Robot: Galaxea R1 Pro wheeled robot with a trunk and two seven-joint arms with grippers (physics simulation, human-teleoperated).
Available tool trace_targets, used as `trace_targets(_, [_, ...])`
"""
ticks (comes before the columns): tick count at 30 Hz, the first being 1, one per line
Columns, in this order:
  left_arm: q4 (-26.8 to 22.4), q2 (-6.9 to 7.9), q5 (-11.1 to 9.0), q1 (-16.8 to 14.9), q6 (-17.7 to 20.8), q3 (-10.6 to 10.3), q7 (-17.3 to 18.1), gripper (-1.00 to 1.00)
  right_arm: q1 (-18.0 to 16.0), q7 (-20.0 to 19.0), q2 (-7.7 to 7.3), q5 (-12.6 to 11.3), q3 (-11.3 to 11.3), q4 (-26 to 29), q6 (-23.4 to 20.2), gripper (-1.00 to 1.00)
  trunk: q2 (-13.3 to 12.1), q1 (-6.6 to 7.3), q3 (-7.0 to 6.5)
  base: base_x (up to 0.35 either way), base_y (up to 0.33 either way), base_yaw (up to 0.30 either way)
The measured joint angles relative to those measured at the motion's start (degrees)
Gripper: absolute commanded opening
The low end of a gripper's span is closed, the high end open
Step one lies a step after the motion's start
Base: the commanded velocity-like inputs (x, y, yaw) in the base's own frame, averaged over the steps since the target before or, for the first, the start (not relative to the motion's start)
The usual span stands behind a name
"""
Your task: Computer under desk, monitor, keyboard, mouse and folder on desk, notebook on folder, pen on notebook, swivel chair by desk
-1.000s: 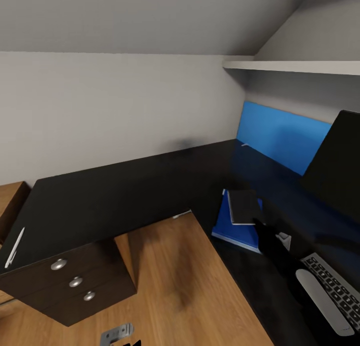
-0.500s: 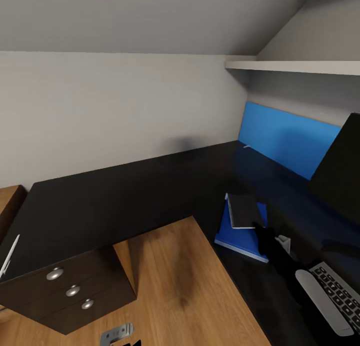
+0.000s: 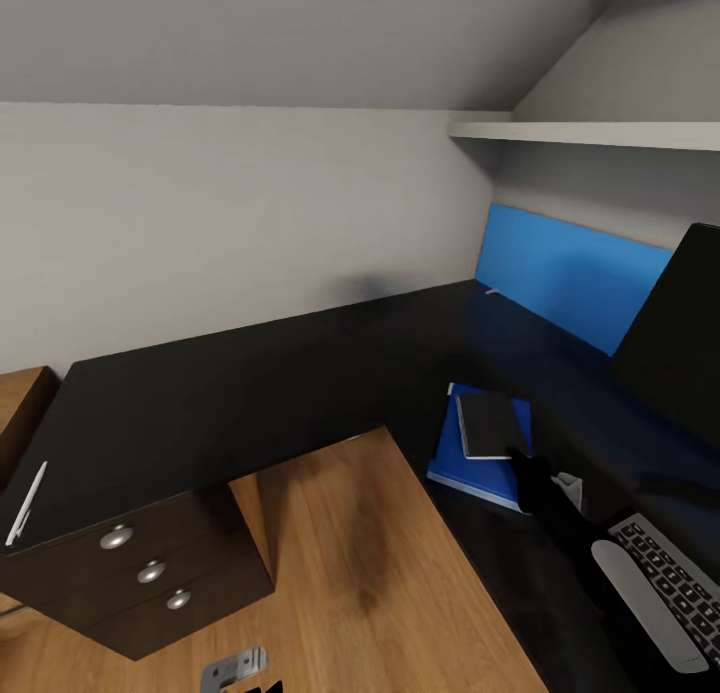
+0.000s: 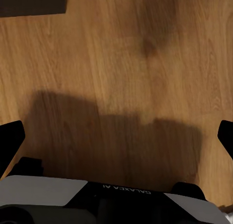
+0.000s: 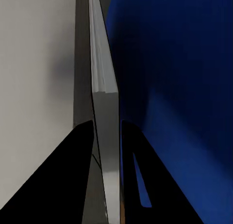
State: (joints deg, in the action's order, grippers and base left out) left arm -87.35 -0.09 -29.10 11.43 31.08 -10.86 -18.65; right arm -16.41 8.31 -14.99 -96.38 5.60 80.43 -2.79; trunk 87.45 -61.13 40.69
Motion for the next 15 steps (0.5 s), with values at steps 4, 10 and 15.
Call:
trace_targets(4, [0.0, 0.0, 0.0, 0.0, 0.01, 0.04, 0.01, 1.0, 0.0, 0.0, 0.0, 0.05, 0.01, 0.0, 0.01, -1.0, 0.0, 0.0, 0.0, -0.001, 0.0, 0.0])
trace_targets(10, [0.0, 0.0, 0.0, 0.0, 0.05, 0.06, 0.0, 1.0, 0.0, -0.06, 0.0, 0.05, 0.05, 0.03, 0.1, 1.0, 0.0, 0.0, 0.0, 0.0, 0.0, 0.0])
trace_targets(15, [0.0, 0.0, 0.0, 0.0, 0.07, 0.01, -0.07, 1.0, -0.01, -0.15, 0.0, 0.07, 0.08, 0.1, 0.1, 1.0, -1.59, 0.87, -0.72, 0.0, 0.0, 0.0])
